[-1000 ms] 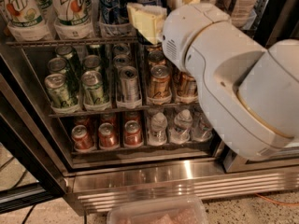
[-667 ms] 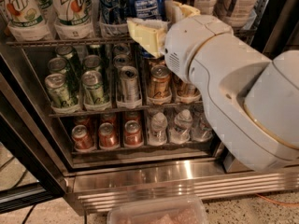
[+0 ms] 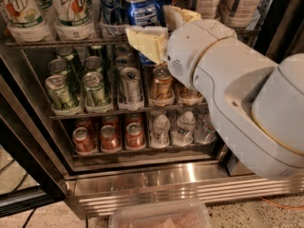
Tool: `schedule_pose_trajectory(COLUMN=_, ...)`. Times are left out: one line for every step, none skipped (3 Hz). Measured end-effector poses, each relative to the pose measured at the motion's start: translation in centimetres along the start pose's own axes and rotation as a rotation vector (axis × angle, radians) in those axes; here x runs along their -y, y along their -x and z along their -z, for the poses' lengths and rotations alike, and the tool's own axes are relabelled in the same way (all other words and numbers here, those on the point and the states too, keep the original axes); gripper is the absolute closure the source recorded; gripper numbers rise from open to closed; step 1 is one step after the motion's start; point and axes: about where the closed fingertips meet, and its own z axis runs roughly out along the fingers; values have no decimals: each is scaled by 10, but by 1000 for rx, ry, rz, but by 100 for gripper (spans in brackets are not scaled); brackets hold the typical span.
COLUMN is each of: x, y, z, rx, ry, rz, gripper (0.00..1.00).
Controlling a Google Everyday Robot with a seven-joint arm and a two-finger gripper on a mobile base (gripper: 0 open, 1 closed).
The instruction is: Pick pepsi can from top shelf of fridge
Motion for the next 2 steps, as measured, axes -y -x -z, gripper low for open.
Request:
schedule_pose_trajectory(x=-22, y=-19, z=4, rx=-48, ry=61, rz=-20, gripper=100)
schedule_pose_trajectory(x=-21, y=-43, z=22, rx=-116, ry=66, rz=-66, gripper=100)
